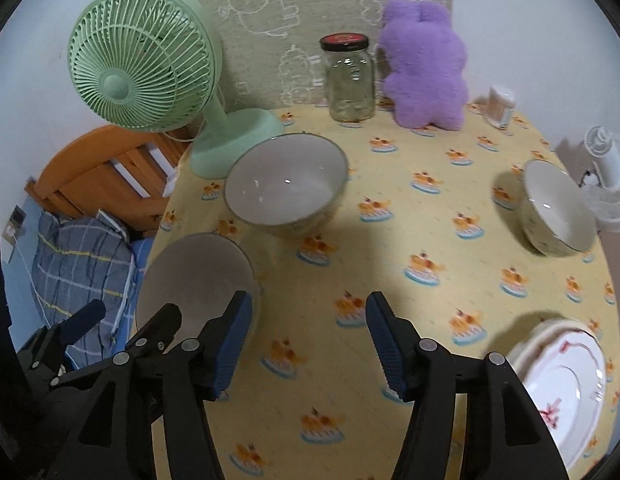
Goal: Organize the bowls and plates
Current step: 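Move both grippers to the large green-rimmed bowl and close on its rim, then lift the large bowl with both grippers toward the plate stack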
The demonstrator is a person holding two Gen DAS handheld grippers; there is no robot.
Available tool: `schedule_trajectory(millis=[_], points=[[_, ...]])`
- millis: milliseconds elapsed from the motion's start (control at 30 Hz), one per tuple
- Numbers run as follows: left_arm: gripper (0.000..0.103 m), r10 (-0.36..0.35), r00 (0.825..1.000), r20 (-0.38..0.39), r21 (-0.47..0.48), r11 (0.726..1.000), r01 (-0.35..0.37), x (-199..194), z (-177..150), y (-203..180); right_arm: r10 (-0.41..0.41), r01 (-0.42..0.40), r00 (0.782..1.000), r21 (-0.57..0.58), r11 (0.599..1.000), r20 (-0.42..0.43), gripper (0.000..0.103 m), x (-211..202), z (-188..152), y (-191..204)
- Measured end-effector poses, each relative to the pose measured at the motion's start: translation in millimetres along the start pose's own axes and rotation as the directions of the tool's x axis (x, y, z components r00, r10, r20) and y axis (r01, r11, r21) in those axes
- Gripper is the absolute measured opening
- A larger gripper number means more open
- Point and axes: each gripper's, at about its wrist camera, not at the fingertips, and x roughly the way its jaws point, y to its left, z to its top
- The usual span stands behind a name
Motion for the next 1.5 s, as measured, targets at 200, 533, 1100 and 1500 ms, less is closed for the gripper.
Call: schedule_trajectory(millis=[200,533,1100,1500], points=[[0.077,0.008,1.000,-0.023,0.018,1.000,-0.008,26.4,4.6,7.3,-0.026,0.026,0.999,-0.013,1.000,-0.027,0.063,33.6,5.6,16.2],[0.040,-0.030,0.997,-0.076,0.003,1.000,0.030,50.9,3.6,12.3,-0.001,-0.002,0.997,-0.043,0.999,-0.083,0.022,62.9,1.1,35.2],[0.028,-0.068,0.987,-0.147,0.013,0.997,0.071,43.3,-4.8,6.5,-0.005,0.001,0.994,-0.039,0.999,-0.105,0.012,48.6,-10.9,32.4],[0.028,-0.117,0.979,-0.164,0.066,0.989,0.129,12.6,-43.7,-27.6,-0.044,0.048,0.991,0.031,0.998,-0.125,0.012,6.7,-56.9,-4.2]])
